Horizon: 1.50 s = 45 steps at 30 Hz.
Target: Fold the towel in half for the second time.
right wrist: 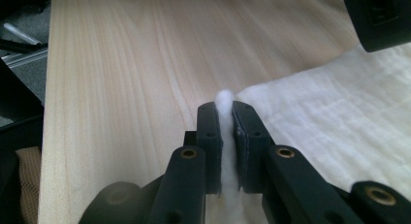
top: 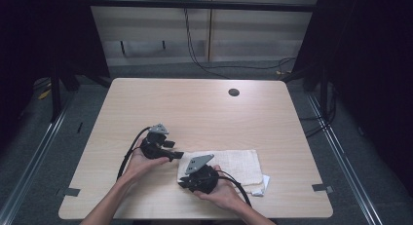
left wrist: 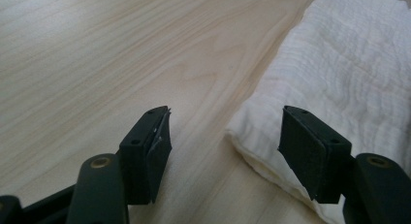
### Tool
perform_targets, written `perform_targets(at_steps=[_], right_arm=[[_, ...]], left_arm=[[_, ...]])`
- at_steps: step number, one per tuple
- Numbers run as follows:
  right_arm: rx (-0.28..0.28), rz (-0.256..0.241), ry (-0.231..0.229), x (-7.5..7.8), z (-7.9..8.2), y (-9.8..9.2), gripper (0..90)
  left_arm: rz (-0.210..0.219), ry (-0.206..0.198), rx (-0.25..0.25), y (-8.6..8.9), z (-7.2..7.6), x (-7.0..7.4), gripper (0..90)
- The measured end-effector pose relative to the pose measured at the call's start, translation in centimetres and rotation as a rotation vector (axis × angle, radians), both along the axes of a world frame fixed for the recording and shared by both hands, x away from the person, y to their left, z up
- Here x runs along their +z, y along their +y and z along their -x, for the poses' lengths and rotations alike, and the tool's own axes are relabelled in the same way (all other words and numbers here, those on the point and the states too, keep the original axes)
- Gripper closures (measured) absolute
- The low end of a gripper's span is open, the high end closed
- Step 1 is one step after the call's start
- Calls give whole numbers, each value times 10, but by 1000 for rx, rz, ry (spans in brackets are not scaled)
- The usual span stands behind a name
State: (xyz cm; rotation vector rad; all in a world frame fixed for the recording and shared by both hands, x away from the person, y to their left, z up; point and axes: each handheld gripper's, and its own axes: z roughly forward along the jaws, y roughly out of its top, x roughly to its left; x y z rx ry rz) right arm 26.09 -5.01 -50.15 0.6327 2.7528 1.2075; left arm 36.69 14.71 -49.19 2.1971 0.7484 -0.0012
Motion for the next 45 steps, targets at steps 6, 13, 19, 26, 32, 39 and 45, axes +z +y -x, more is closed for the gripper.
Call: perform_targets(at_steps=[6, 13, 19, 26, 32, 39, 45], right_arm=[[-5, -11, 14, 0, -1, -1, 825], [-16, -19, 27, -1, -1, -1, 825], [-14, -13, 26, 0, 1, 0, 824], [14, -1, 38, 1, 1, 2, 828], [12, 1, 33, 1, 1, 3, 829], [-9, 12, 18, 2, 2, 4, 838], [-20, -20, 48, 5, 2, 3, 838]], left_arm=[[-23, 5, -16, -5, 1, -5, 364], [-28, -9, -43, -8, 3, -7, 376], [-21, -16, -101, -12, 8, -8, 521], [-14, -16, -146, -12, 12, -8, 664], [-26, -3, -160, -10, 16, -8, 797], [-28, 25, -150, -10, 15, -7, 837], [-13, 32, -123, -6, 12, -4, 839]])
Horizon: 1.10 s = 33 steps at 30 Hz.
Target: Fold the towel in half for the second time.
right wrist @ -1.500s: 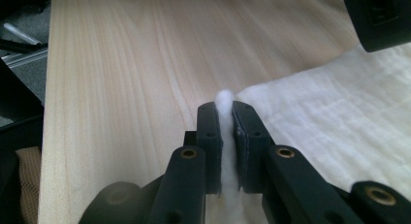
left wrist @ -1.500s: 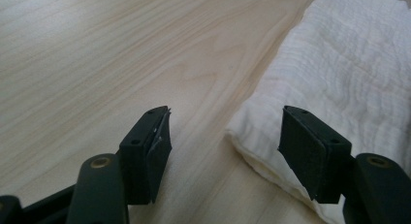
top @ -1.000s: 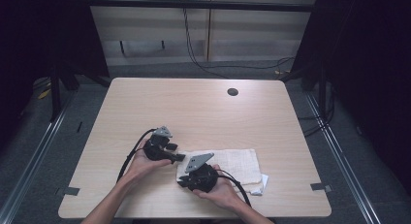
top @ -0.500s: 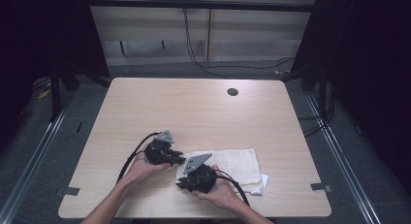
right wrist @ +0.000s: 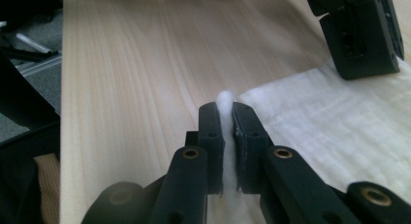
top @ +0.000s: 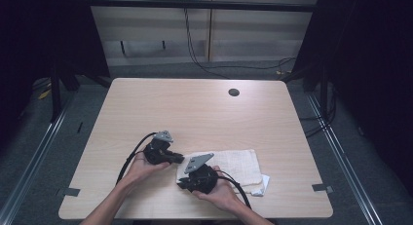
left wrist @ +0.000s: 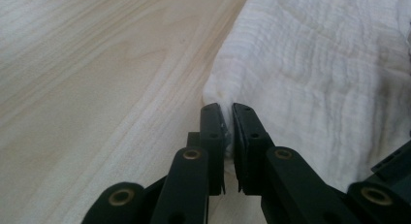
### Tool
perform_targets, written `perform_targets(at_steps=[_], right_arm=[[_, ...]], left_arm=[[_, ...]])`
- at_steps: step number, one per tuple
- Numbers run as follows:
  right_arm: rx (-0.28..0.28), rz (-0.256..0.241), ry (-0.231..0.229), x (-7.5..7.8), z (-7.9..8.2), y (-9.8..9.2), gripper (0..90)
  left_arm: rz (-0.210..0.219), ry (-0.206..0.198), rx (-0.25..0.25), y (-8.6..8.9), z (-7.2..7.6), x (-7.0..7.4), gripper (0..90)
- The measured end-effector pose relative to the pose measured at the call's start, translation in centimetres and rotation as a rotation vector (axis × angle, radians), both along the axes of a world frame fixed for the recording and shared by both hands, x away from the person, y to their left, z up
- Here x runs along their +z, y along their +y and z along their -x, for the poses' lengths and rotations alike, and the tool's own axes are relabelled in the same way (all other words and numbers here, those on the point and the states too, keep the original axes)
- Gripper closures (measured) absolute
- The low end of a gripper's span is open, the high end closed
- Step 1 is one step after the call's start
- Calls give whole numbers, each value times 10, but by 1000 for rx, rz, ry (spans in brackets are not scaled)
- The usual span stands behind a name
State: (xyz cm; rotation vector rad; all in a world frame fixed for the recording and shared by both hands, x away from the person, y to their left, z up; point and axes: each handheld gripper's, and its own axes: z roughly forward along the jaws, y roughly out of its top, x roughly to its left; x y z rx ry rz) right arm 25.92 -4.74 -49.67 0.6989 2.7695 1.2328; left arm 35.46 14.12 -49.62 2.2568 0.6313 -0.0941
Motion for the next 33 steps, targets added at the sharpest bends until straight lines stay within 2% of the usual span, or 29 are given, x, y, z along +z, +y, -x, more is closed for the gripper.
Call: perform_targets(at_steps=[6, 18, 20, 25, 29, 33], right_arm=[[-2, -28, -5, 7, -1, -3, 839], [-8, -76, 1, 15, -3, -3, 838], [-7, -77, -2, 16, -3, -2, 838], [-8, -95, -11, 24, -4, 5, 838], [-6, -100, -18, 28, -3, 6, 838], [-19, -116, -7, 28, -1, 6, 838]], left_arm=[[51, 10, 14, 4, 0, 5, 839], [94, 37, 27, 15, -7, 10, 839], [95, 37, 30, 15, -6, 11, 837], [134, 31, 43, 20, -6, 17, 837], [141, 28, 47, 27, -7, 19, 838], [146, 18, 43, 31, -6, 23, 839]])
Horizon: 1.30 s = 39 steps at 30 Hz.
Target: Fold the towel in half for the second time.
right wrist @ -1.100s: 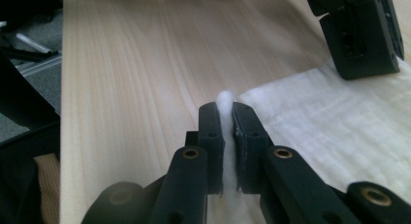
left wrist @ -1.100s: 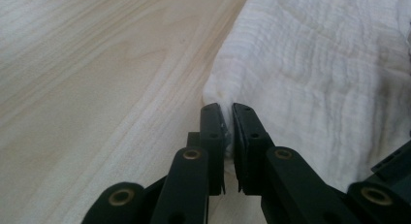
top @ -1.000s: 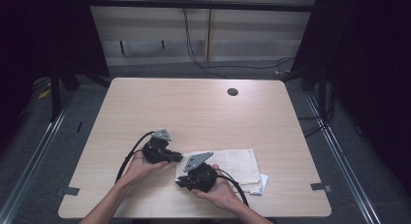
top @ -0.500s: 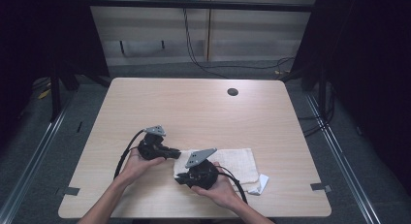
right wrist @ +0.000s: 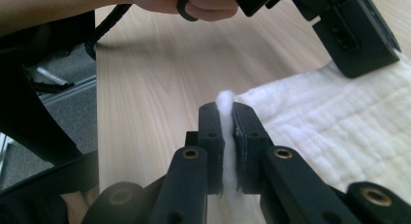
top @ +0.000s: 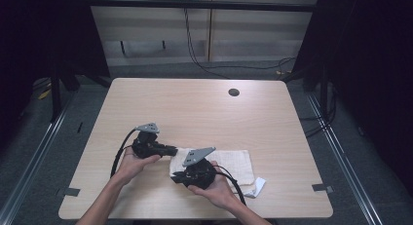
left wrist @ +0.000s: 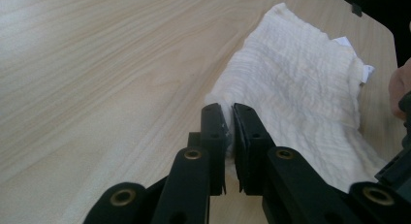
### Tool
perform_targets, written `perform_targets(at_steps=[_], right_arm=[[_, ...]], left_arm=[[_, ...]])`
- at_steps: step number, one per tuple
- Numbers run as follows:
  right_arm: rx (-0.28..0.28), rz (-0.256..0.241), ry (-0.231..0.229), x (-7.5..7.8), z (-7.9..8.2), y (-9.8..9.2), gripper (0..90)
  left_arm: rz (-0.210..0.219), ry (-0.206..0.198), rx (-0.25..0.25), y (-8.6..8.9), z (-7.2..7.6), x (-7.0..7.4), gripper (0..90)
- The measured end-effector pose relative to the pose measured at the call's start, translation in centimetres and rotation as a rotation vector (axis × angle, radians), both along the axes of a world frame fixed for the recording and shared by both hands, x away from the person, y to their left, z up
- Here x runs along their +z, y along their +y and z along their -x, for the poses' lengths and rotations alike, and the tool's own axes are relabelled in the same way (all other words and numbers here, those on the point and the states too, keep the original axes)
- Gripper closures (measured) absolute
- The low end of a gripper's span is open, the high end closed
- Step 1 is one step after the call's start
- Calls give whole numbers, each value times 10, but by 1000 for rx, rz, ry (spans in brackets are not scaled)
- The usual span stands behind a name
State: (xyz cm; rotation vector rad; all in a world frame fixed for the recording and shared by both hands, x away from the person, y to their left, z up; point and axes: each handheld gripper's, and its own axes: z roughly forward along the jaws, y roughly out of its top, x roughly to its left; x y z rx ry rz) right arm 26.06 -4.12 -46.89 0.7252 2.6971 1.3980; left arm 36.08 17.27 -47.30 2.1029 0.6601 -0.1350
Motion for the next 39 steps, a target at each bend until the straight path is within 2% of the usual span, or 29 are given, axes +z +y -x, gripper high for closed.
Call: perform_targets(at_steps=[9, 17, 20, 23, 30, 35, 39], right_arm=[[0, -4, -12, 2, 0, 9, 838], [-5, -20, -22, 9, -4, 20, 838], [-3, -24, -24, 11, -4, 24, 838], [3, -29, -22, 11, -4, 29, 838], [28, -37, -32, 18, -5, 41, 838], [31, -36, -56, 25, -6, 52, 838], [41, -52, -66, 34, -8, 60, 838]], left_arm=[[-6, 12, 19, 4, 0, 1, 839], [-8, 24, 61, 21, -1, 1, 839], [-23, 26, 67, 27, 1, 0, 839], [-16, 28, 76, 31, 2, 0, 839], [-1, 10, 103, 51, 7, 10, 839], [11, 16, 117, 65, 5, 17, 838], [13, -9, 129, 75, 7, 28, 837]])
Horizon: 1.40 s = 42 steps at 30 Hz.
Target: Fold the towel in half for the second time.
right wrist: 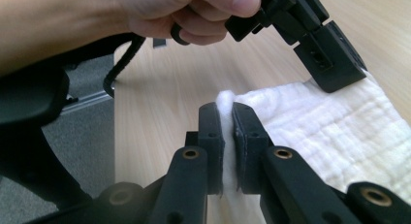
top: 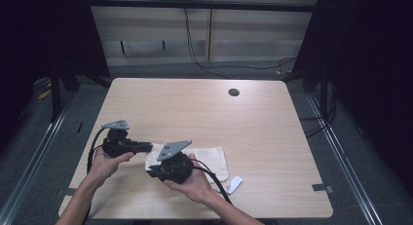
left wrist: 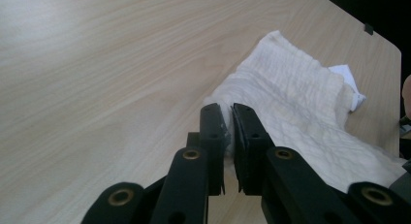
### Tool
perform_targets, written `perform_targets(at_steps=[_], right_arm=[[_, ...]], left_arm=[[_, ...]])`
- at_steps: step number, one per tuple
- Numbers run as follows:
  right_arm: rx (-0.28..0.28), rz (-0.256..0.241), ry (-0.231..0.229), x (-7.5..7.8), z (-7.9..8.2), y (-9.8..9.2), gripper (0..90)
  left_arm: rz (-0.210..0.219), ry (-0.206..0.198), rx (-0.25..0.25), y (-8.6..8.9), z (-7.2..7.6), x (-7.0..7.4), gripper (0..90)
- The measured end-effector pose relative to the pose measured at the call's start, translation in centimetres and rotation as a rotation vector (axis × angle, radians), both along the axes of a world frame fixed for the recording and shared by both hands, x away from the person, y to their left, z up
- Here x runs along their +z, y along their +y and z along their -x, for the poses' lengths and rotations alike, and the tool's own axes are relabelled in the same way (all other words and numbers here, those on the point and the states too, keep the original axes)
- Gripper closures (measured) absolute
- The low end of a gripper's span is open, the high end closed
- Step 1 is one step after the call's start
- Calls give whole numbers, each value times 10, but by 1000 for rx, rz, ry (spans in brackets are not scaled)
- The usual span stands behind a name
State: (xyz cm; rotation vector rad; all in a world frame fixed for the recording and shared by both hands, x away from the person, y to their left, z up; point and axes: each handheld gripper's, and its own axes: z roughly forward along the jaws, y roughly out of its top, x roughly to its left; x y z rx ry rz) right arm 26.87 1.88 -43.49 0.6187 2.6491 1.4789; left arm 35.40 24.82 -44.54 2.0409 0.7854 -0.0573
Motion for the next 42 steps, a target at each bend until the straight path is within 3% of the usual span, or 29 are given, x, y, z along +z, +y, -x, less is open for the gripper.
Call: perform_targets(at_steps=[5, 10, 28, 35, 42], right_arm=[[-7, -35, 0, 7, -4, 9, 837], [-22, -51, 5, -6, -4, 12, 836], [-98, -68, -20, -6, 3, -32, 835], [-117, -80, -25, -2, 3, -45, 834], [-132, -77, -31, 0, 5, -57, 834]], left_arm=[[-15, -6, 25, 7, -1, 4, 836], [-14, 25, 22, 1, -8, -5, 832], [-17, 15, -53, -61, -17, 0, 831], [-10, -3, -78, -78, -20, 7, 832], [-9, -7, -83, -91, -19, 5, 835]])
